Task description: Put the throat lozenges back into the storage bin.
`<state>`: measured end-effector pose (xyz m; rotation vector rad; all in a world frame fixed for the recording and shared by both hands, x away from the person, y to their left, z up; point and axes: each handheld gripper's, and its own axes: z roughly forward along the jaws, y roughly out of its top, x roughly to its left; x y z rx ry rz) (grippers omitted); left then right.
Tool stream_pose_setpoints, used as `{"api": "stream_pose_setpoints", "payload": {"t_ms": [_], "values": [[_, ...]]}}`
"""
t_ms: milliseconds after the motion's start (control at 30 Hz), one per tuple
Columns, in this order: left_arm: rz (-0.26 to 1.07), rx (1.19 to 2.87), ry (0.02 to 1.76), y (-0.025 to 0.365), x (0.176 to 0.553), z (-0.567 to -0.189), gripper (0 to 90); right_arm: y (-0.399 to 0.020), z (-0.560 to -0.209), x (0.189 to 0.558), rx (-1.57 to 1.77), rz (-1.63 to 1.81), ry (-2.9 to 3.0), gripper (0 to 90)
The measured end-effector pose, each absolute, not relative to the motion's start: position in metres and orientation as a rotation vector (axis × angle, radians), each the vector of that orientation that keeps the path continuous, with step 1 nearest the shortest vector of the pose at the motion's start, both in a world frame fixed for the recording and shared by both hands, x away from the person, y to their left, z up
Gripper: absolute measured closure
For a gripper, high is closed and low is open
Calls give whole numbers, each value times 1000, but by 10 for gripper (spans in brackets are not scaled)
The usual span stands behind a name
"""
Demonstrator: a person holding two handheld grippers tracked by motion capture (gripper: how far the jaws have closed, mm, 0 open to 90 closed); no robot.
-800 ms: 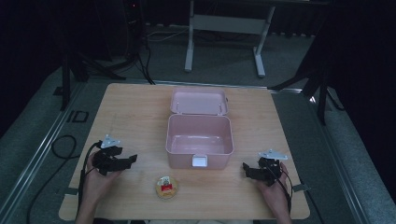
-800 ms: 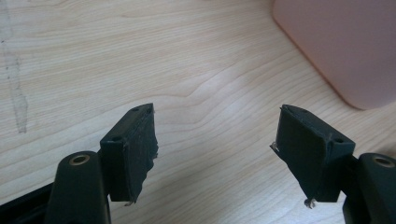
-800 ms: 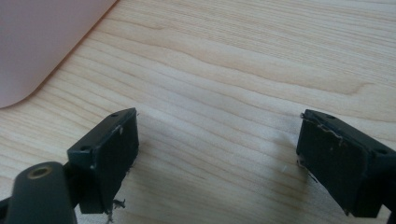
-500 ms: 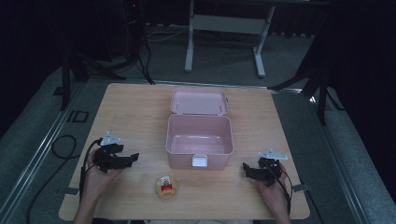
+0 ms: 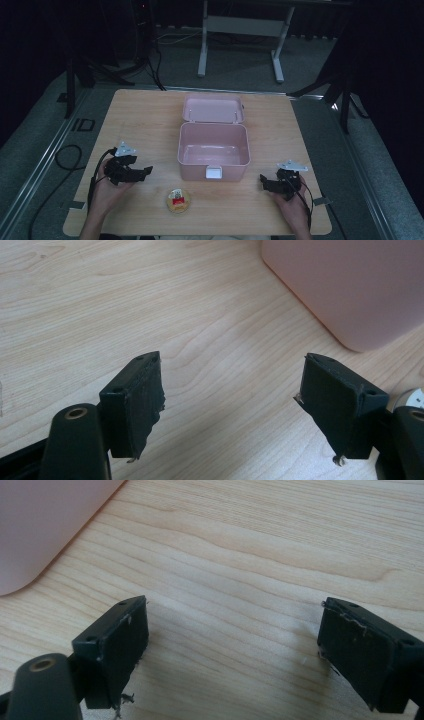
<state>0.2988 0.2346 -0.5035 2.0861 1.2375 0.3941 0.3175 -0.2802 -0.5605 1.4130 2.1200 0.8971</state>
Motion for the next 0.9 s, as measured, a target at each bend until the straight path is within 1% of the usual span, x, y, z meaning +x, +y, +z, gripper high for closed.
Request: {"api": "stream_pose_setpoints", "payload": {"t_ms": [67,133,367,600,900], "values": [[390,2100,1223,233,298,-503,260,-280,-561,318,1413,897,2120,127],[386,2119,1205,230,297,-503,281,-280,-560,318,1413,897,2120,127],[375,2151,1156,223,294,-502,280,-280,-560,318,1413,897,2120,127],[366,2236,1085,216,290,-501,278,-280,-560,317,1414,897,2120,127],[365,2295,1034,210,288,-496,278,-280,-560,318,1413,897,2120,127]]}}
